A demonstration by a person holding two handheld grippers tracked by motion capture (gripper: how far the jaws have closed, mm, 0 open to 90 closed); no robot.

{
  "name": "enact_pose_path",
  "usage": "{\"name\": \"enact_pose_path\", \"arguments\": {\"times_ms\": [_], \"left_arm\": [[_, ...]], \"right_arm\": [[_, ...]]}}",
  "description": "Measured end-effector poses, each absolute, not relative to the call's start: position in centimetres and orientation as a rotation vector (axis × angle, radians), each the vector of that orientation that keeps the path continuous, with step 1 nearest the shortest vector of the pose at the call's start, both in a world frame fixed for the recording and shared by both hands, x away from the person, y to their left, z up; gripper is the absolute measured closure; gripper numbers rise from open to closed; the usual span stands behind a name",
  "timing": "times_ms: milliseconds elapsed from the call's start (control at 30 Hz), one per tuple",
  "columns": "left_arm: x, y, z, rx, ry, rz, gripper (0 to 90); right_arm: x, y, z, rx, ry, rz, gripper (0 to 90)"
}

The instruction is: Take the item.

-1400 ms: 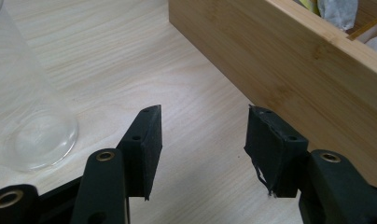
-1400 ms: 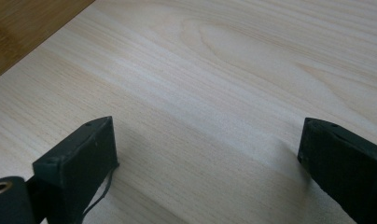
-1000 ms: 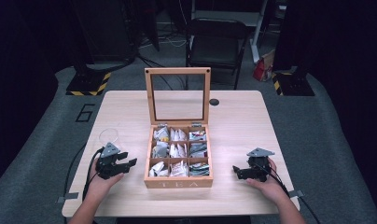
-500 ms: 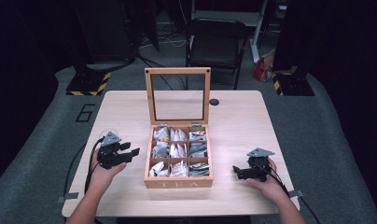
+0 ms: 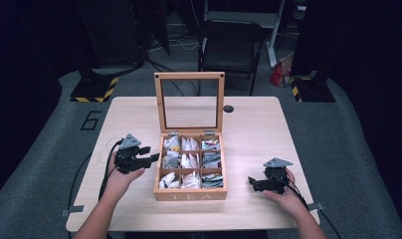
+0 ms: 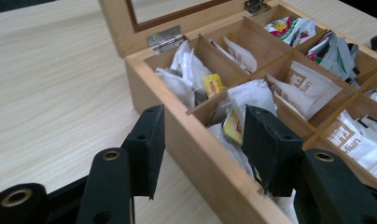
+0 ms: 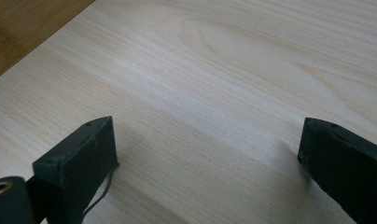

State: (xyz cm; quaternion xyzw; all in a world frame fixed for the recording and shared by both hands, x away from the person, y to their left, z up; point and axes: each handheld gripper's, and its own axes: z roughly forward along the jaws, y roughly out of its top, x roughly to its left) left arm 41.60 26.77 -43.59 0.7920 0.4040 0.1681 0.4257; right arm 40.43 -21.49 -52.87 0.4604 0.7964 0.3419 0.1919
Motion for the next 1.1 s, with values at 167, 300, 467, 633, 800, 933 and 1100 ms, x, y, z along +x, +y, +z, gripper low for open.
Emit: {"name": "enact_pose_path", "arguments": {"times_ms": [167,300,467,633,800,933,1100], "left_arm": [[42.2,25.2,-43.4,2.009,0.960,0.414,51.0],[42.9,24.1,-43.4,2.022,0.941,0.386,51.2],[43.4,22.9,-43.6,2.035,0.925,0.379,51.1],[43.9,22.2,-43.8,2.044,0.915,0.355,51.1],[44.2,21.6,-44.1,2.043,0.912,0.333,51.4],[44.3,21.4,-44.4,2.054,0.907,0.319,51.7],[44.1,21.4,-44.3,2.056,0.900,0.308,54.1]], "right_arm": [[40.4,-21.5,-52.9,1.292,2.236,0.960,3.9],[40.4,-21.5,-52.9,1.293,2.237,0.960,3.9],[40.4,-21.5,-52.9,1.293,2.236,0.960,3.9],[40.4,-21.5,-52.9,1.293,2.236,0.960,3.8],[40.5,-21.5,-52.9,1.283,2.242,0.958,3.5],[40.5,-21.5,-52.9,1.283,2.242,0.959,3.5],[40.5,-21.5,-52.9,1.284,2.242,0.958,3.5]]}}
